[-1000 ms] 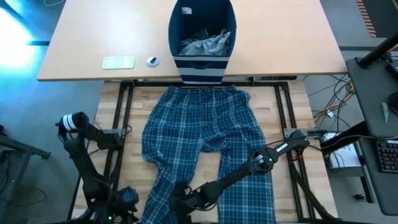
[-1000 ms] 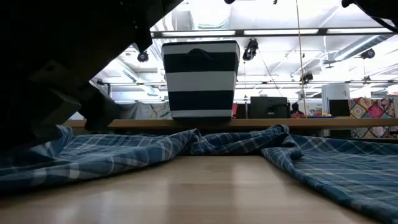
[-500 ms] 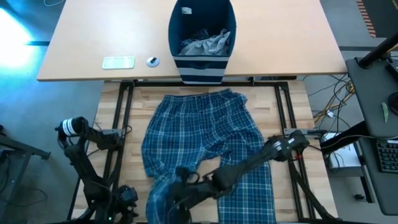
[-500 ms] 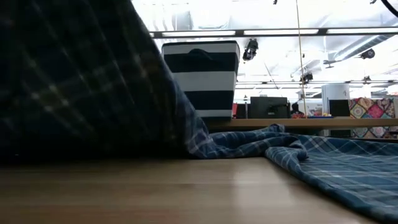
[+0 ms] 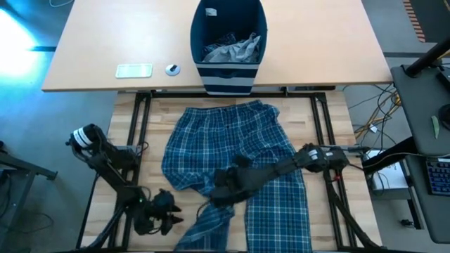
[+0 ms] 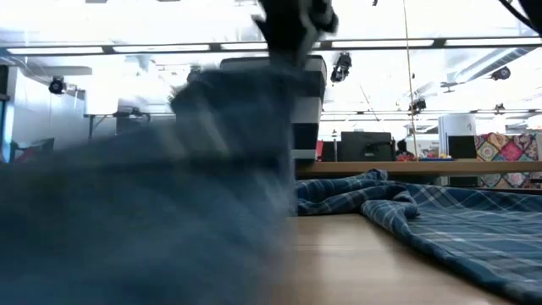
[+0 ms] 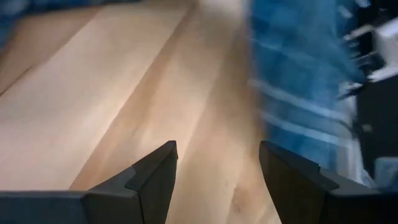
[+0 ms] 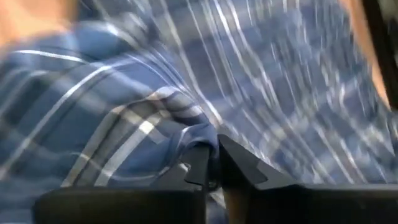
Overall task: Fold Laundry from Bin
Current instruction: Fold the blue patterned pants
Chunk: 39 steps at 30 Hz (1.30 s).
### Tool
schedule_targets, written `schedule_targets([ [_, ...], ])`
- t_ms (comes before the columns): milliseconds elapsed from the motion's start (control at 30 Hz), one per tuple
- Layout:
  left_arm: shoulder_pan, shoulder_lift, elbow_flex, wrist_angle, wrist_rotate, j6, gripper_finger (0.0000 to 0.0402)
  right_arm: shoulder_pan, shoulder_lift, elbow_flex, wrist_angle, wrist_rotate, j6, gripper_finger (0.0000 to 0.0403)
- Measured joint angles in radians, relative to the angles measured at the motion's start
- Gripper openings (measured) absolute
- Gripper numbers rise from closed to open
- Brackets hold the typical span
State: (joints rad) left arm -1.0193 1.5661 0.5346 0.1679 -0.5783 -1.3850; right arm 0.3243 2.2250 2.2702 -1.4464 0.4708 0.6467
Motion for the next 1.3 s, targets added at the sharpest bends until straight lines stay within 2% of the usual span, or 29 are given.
schedule_targets([
  [100,0.019,-0.01,-0.013,0.022,0.043,0.039,0.0213,-0.048,-0.003,-0.05,-0.018,-0.091,-0.009,0.0074],
  [233,-0.021,-0.019,-0.009,0.015,0.104,0.031,0.0213,-0.05,-0.023,-0.055,-0.005,-0.134,-0.048,0.0132],
  [333,-0.067,-0.001,0.046,0.018,0.117,0.054,0.0213,-0.026,-0.036,-0.029,0.014,-0.134,-0.055,0.0164],
  [433,-0.095,0.064,0.146,0.012,0.093,0.149,0.0213,0.001,-0.037,-0.003,0.04,-0.134,-0.059,0.0186],
  [533,-0.096,0.158,0.269,-0.059,0.085,0.21,0.0213,0.03,-0.037,0.0,0.098,-0.133,-0.054,0.0194],
  [700,-0.076,0.318,0.445,-0.223,0.056,0.209,0.0232,0.084,-0.036,0.0,0.104,-0.135,-0.001,0.0196],
  [867,-0.074,0.429,0.567,-0.335,-0.005,0.101,0.0267,0.139,-0.037,0.0,0.098,-0.135,0.04,0.0196],
  [933,-0.07,0.46,0.599,-0.353,-0.012,0.06,0.0268,0.158,-0.043,0.0,0.098,-0.135,0.053,0.0196],
  [1000,-0.066,0.48,0.628,-0.369,-0.033,0.025,0.0249,0.176,-0.056,0.0,0.099,-0.135,0.061,0.0196],
  [1067,-0.062,0.487,0.648,-0.383,-0.069,0.01,0.0205,0.191,-0.069,0.0,0.103,-0.134,0.066,0.0196],
  [1133,-0.048,0.487,0.655,-0.389,-0.075,-0.009,0.0139,0.201,-0.082,0.001,0.102,-0.134,0.073,0.0196],
  [1200,-0.03,0.486,0.658,-0.39,-0.069,-0.037,0.0055,0.205,-0.096,0.001,0.102,-0.132,0.085,0.0196],
  [1233,-0.021,0.484,0.659,-0.392,-0.065,-0.051,0.0029,0.206,-0.102,0.001,0.102,-0.131,0.089,0.0196],
  [1300,-0.012,0.47,0.663,-0.402,-0.052,-0.063,0.0016,0.208,-0.115,0.001,0.102,-0.13,0.098,0.0196],
])
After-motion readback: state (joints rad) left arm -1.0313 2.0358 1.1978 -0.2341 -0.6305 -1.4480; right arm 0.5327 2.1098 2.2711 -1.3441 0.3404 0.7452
